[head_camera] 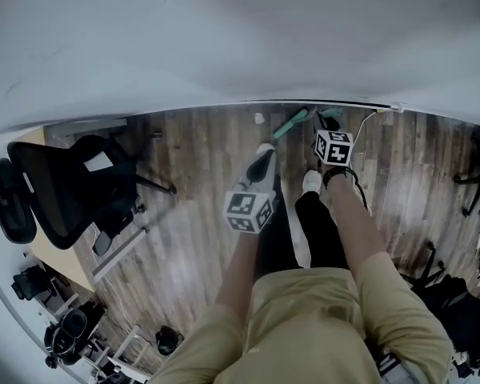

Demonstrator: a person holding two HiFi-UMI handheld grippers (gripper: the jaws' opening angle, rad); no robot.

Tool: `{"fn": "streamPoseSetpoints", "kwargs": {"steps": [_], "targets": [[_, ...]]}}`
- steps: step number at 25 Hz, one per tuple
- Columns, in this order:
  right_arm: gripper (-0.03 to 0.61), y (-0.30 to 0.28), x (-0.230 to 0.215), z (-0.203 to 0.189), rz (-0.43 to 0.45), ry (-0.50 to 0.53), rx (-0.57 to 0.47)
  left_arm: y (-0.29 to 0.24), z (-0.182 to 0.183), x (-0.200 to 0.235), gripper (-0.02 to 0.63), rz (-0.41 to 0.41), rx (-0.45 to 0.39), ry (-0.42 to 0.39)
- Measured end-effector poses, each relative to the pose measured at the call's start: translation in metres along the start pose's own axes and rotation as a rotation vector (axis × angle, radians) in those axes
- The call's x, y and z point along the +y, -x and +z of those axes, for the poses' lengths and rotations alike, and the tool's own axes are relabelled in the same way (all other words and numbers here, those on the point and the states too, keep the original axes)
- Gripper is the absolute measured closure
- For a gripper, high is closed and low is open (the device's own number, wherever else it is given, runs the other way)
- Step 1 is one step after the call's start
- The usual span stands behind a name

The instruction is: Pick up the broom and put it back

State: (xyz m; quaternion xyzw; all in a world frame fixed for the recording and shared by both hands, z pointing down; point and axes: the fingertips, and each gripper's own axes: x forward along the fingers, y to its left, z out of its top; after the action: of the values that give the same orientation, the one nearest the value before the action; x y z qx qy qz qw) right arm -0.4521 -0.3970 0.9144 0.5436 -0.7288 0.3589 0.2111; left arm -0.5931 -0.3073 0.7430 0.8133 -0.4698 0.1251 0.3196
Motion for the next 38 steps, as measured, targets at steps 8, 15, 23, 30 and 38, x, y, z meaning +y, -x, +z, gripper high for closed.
{"fn": "streamPoseSetpoints", "kwargs": {"steps": [8,15,23,30,38], "targets": [[0.492,0.109,0.048,0.049,-0.012,0.086,-0.104,0.027,0.060,-0.035,0.612,-0.034,-0.038,-0.024],[0.491,0.214,0.097,0.145,0.052,0.216,-0.296,0.053,0.128,-0.075,0.612,-0.068,-0.106,-0.080],[0.491,0.297,0.132,0.231,0.147,0.316,-0.420,0.085,0.218,-0.114,0.612,-0.095,-0.251,-0.146],[0.491,0.375,0.140,0.284,0.160,0.314,-0.563,0.118,0.277,-0.151,0.612,-0.059,-0.393,-0.240],[0.491,0.446,0.159,0.311,0.170,0.326,-0.724,0.159,0.300,-0.186,0.612,-0.004,-0.495,-0.345]]}}
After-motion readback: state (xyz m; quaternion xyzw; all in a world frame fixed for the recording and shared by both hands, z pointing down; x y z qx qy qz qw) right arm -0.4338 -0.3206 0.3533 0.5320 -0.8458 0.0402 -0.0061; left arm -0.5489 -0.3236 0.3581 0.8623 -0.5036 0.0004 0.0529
